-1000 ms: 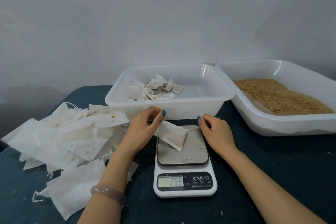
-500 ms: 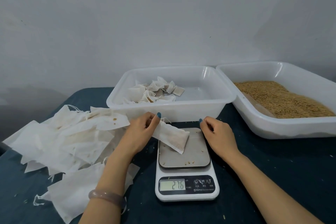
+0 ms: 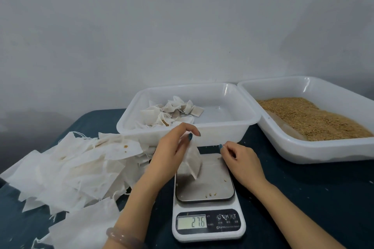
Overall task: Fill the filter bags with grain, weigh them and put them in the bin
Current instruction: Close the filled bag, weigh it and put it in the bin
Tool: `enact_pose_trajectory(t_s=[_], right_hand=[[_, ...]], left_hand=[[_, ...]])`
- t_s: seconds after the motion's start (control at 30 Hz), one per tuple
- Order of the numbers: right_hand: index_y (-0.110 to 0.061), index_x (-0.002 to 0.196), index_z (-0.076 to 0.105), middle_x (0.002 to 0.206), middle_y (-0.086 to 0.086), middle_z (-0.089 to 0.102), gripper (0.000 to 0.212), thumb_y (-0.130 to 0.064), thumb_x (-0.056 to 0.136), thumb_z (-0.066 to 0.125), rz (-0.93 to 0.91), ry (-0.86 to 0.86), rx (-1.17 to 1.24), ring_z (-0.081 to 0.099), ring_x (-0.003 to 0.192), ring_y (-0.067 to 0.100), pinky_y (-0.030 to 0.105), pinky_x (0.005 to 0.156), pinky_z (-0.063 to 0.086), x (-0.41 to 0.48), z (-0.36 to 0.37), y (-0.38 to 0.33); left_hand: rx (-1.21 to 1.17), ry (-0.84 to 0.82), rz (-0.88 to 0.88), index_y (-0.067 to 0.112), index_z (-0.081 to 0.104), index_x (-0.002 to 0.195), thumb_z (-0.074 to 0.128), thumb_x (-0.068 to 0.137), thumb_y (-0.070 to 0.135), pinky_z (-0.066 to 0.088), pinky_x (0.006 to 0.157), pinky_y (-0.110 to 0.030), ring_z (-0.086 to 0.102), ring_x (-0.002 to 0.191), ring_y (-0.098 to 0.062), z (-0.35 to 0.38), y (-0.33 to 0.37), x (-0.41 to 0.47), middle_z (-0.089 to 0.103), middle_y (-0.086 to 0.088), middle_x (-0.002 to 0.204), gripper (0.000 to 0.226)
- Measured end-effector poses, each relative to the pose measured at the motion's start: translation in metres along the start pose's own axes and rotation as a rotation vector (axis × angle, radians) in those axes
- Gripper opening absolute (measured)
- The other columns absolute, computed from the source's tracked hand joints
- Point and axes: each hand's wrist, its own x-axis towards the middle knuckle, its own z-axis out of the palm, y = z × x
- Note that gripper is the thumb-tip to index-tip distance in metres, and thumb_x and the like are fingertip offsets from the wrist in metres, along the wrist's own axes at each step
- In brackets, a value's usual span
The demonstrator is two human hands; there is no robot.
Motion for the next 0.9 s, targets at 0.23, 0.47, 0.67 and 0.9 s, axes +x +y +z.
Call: enact_pose_trajectory(t_s=[0.23,0.47,0.67,0.9], right_hand=[[-0.021,0.065,0.047,0.059,-0.002,0.054,0.035,-0.039,0.095,0.048,0.002,-0.014,-0.004,0.041,0.051,0.009,0.030,0.051,0.034,0.000,-0.002,0.000],[-0.019,0.067,0.050,0.060,-0.002,0.056,0.036,-0.041,0.096,0.049,-0.012,-0.008,-0.039,0.047,0.054,0.016,0.028,0.050,0.032,0.000,0.000,-0.001],[-0.020,0.067,0.050,0.059,-0.003,0.055,0.036,-0.042,0.095,0.049,-0.009,-0.014,-0.048,0.049,0.055,0.015,0.029,0.050,0.034,0.000,0.001,-0.002],[-0.023,0.066,0.050,0.060,-0.003,0.056,0.034,-0.040,0.095,0.049,-0.004,-0.018,-0.054,0.051,0.057,0.015,0.028,0.050,0.035,-0.001,-0.001,-0.003]], left_hand=[[-0.097,0.321,-0.119,0.031,0.064,0.095,0.037,0.097,-0.007,0.046,0.074,-0.012,0.058,0.079,-0.003,-0.029,0.011,0.048,0.067,0.009,0.105,0.046],[-0.021,0.460,-0.297,0.028,0.066,0.119,0.040,0.098,0.000,0.041,0.081,-0.019,0.053,0.082,-0.002,-0.063,-0.005,0.079,0.064,0.006,0.121,0.044],[0.273,0.353,-0.523,0.014,0.066,0.105,0.041,0.098,0.006,0.040,0.058,-0.022,0.047,0.065,-0.018,-0.072,-0.025,0.074,0.059,-0.008,0.102,0.027],[0.708,0.107,-0.703,0.004,0.049,0.077,0.038,0.098,0.010,0.036,0.070,-0.035,0.052,0.089,-0.035,-0.071,-0.033,0.067,0.059,-0.022,0.097,0.025]])
